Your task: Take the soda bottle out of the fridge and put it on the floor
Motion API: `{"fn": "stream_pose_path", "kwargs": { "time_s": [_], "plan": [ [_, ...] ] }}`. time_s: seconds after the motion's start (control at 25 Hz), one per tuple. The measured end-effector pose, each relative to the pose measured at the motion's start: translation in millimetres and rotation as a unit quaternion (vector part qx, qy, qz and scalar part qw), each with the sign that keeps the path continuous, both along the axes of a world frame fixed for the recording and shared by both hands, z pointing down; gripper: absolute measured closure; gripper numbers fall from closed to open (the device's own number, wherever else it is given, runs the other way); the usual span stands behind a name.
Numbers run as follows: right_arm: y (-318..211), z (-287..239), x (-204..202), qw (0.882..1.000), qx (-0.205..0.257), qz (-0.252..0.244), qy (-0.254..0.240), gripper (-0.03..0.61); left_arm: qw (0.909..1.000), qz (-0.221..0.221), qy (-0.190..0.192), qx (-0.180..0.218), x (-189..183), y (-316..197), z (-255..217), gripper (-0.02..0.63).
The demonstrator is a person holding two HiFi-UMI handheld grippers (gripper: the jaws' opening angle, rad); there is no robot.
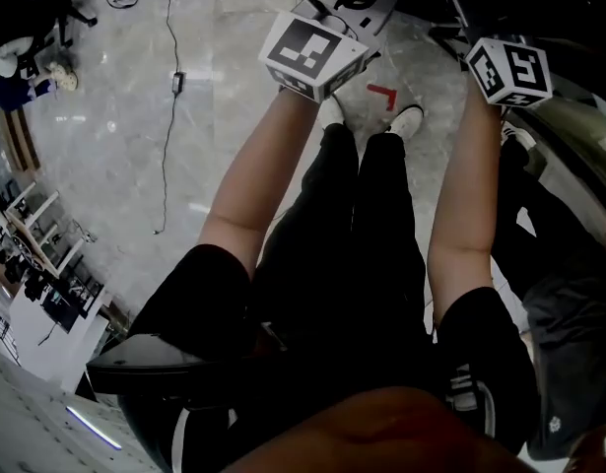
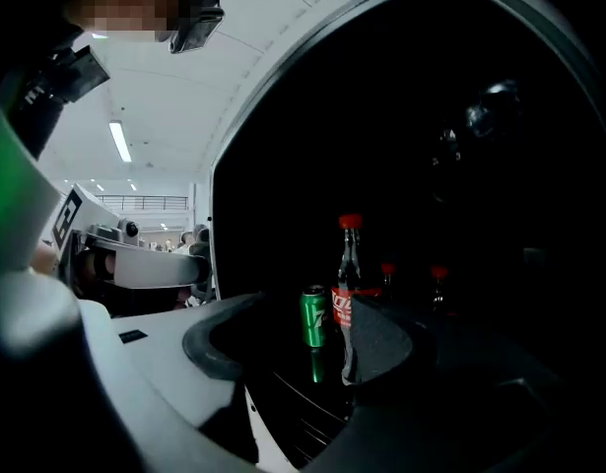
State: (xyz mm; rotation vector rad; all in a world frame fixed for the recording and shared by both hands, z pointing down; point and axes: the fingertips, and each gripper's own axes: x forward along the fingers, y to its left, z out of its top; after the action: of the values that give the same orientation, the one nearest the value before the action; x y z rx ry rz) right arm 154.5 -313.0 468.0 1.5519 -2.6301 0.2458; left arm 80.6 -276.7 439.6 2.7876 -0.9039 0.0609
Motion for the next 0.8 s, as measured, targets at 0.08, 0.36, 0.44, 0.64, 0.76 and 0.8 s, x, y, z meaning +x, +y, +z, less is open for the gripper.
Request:
{"fn": "stream_pose_path", "kwargs": {
  "time_s": [0.08, 0.36, 0.44, 0.64, 0.76, 0.8],
  "plan": [
    [-7, 10, 2, 1.0, 0.005, 0.005, 0.005, 0.317, 1.0, -0.003, 0.006, 0.004, 2, -4, 10, 0.607],
    [-48, 11, 13, 0.999, 0.023, 0.02, 0.013, 0.274, 0.9997, -0.012, 0.021, -0.006, 3, -23, 30, 0.607],
    [-57, 10, 16, 0.999, 0.021, 0.024, 0.014, 0.267, 0.9997, -0.013, 0.021, -0.008, 3, -26, 32, 0.607],
    [-79, 12, 17, 1.0, 0.015, 0.024, 0.014, 0.255, 0.9997, -0.012, 0.019, -0.007, 2, -36, 33, 0.609],
    [-87, 9, 13, 1.0, 0.013, 0.016, 0.022, 0.253, 0.9996, -0.019, 0.014, -0.017, 4, -39, 29, 0.607],
    [-90, 9, 12, 0.999, 0.011, 0.014, 0.026, 0.253, 0.9996, -0.018, 0.013, -0.017, 5, -40, 27, 0.607]
  ]
}}
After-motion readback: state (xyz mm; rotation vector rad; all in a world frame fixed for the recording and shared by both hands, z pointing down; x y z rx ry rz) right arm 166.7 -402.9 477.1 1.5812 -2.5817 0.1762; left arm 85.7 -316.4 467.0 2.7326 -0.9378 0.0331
